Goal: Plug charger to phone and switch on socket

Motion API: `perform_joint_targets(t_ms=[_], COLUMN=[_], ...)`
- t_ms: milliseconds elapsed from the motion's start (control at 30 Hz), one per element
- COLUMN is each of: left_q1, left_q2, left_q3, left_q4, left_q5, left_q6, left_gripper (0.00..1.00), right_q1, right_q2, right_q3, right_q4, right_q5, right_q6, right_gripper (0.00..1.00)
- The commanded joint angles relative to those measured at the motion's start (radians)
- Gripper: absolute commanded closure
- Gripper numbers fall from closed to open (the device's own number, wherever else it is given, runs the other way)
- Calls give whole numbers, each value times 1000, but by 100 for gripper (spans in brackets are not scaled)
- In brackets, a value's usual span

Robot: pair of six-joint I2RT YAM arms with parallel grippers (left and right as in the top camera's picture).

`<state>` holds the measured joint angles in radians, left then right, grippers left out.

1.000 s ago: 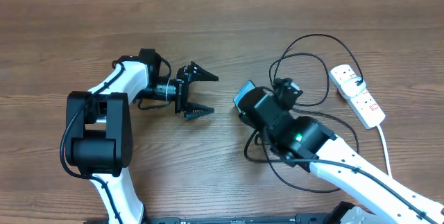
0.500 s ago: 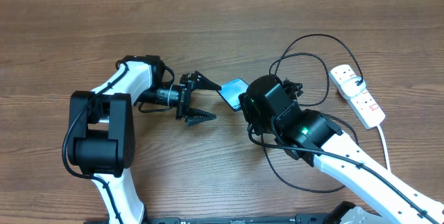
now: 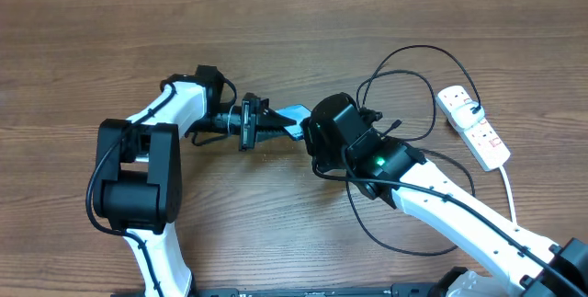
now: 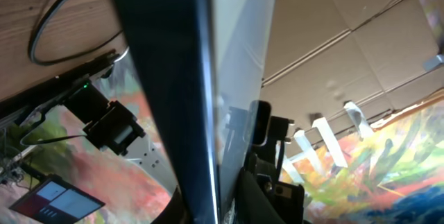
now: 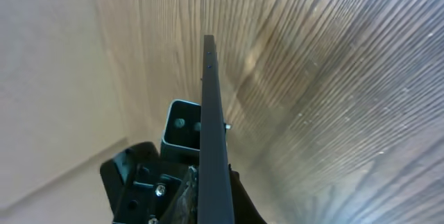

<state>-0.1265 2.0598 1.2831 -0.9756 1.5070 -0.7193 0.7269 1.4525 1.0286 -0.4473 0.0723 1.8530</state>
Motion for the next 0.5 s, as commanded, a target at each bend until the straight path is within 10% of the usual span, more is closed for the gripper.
perform_joint_targets(t_ms=[0, 467], left_q1=[-27, -52], left_q2=[-5, -5], left_q3=[3, 3], left_q4=[27, 147], left_q5=[-113, -235], left_q6=[-155, -352], left_gripper=[91, 83], right_q1=[8, 14], right_q2=[24, 25], right_q3=[21, 21], right_q4=[25, 138], right_q5=[22, 7], right_q6=[-42, -42], right_gripper=[96, 96])
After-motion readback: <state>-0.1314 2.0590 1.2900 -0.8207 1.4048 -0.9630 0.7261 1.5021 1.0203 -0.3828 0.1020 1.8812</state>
